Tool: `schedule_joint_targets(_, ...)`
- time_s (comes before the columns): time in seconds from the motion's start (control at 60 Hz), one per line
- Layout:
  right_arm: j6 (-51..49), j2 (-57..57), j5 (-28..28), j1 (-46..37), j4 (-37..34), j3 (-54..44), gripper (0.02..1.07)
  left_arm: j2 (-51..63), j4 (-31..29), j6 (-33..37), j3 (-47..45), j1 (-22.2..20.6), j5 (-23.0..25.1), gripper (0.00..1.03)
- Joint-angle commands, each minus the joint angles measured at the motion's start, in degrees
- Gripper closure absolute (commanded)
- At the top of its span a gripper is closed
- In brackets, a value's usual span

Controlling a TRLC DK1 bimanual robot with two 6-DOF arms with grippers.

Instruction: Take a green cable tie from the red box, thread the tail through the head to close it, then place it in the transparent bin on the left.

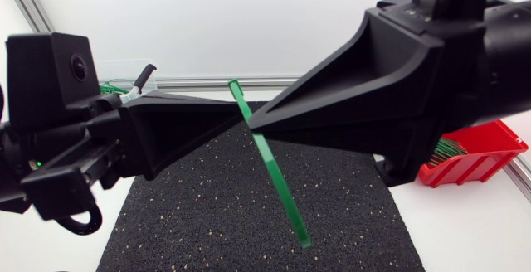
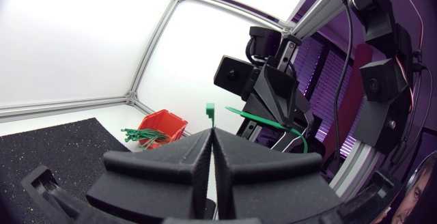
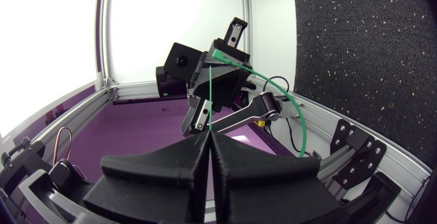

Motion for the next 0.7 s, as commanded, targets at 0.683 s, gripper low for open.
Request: schedule_joint_targets(0.683, 1.1, 0.0, 0.9, -0.3, 1.7, -2.2, 1.01, -1.1, 0.7, -0.3, 0.9, -0.3, -0.2, 1.0)
